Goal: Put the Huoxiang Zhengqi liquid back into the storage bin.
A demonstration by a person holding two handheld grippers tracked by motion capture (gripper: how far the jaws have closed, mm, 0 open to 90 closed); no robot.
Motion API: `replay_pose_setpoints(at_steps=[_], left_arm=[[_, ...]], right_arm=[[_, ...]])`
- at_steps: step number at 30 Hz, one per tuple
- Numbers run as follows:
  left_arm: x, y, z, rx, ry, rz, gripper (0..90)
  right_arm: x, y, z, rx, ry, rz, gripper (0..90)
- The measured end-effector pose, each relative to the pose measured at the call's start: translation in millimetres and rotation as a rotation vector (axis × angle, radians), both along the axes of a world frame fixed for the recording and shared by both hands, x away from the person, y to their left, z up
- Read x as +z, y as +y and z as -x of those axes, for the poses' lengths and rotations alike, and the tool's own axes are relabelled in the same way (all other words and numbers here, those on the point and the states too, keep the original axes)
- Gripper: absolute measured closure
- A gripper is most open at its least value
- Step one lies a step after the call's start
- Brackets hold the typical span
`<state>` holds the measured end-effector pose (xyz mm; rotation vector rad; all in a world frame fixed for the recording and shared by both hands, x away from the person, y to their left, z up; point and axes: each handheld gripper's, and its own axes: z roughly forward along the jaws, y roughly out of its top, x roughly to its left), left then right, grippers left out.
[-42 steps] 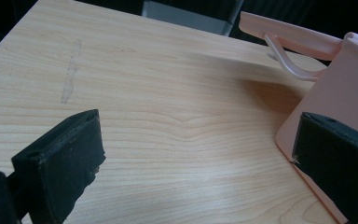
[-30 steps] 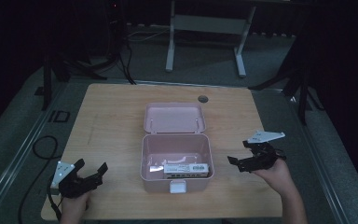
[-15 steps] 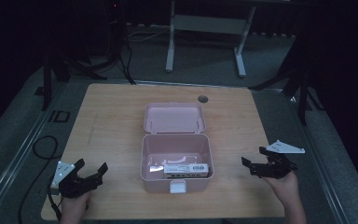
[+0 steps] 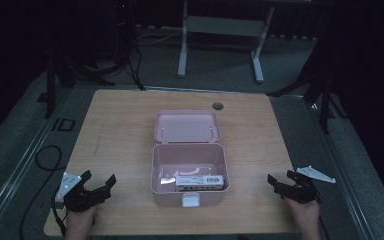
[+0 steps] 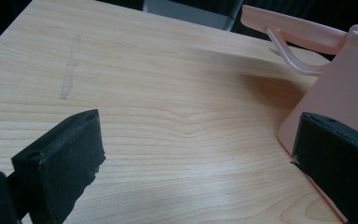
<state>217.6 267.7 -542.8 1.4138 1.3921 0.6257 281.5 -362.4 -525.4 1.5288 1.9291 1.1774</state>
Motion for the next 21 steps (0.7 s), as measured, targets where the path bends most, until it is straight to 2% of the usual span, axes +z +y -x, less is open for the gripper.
replay_pose_setpoints(at_steps=[4,10,21], left_arm=[[0.0,-0.1,0.0,0.0,0.002,0.0,2.3],[-0.2,0.1,-0.1,0.002,0.003,0.001,2.3],[0.0,0.9,0.0,0.008,0.001,0.0,2.3]], right_arm=[[-8.8,-1.6,4.2,-0.02,0.007,-0.018,11.1],[-15.0,2.5,6.4,-0.015,0.016,-0.005,11.1],[-15.0,6.8,9.0,0.008,0.021,-0.007,11.1]])
